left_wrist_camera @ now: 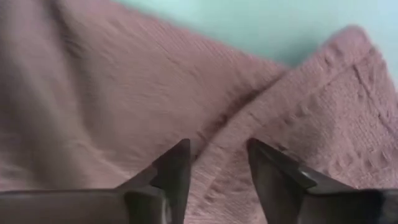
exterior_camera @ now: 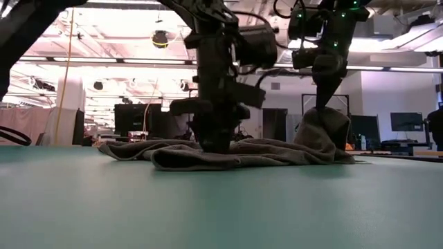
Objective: Roll towel
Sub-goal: Roll the gray towel
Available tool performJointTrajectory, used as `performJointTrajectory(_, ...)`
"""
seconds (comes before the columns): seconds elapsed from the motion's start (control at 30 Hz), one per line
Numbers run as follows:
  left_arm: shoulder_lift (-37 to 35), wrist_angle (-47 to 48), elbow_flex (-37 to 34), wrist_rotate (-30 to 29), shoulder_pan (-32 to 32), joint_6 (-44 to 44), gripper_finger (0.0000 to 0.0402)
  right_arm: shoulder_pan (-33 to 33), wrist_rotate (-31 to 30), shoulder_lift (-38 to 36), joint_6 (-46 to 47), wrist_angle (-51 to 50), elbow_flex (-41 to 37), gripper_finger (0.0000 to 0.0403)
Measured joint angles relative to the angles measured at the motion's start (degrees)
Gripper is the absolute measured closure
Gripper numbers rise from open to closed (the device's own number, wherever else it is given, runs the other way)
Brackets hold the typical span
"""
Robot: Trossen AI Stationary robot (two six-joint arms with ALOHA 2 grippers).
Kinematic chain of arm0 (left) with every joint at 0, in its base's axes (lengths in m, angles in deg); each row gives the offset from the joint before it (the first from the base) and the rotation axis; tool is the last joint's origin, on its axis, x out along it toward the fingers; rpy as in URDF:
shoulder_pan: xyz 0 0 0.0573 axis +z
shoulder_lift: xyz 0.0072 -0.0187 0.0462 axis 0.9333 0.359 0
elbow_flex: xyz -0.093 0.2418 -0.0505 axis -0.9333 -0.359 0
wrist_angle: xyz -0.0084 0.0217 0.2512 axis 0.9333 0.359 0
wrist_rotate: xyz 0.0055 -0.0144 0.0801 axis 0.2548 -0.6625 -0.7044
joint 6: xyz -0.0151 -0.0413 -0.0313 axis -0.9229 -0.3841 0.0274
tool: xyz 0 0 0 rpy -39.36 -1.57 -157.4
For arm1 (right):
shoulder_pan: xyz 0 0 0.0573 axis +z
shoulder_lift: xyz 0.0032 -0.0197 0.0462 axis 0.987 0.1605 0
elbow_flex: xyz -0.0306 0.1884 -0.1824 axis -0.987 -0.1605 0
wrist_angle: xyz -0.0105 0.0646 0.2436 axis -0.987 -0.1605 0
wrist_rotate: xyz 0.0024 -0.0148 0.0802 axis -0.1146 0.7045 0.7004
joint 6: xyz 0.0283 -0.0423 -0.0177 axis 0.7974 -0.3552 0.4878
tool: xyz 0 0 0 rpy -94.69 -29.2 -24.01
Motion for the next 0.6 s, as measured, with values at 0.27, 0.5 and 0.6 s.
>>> performJointTrajectory(0.27, 0.7, 0.3, 0.0, 3.2, -0.1, -1.4, 0.0322, -0.5, 0.0, 0.0, -0.4, 0.0, 0.0, 0.0387)
performJointTrajectory(0.5, -3.9, 1.8, 0.0, 5.6, -0.1, -6.1, 0.0396, -0.5, 0.0, 0.0, -0.4, -1.8, 0.0, 0.0387)
performJointTrajectory(0.6, -7.6, 2.9, -0.3, 8.6, -0.7, -8.3, 0.0399, -0.5, 0.0, -0.3, 0.7, -2.6, -1.5, 0.0387)
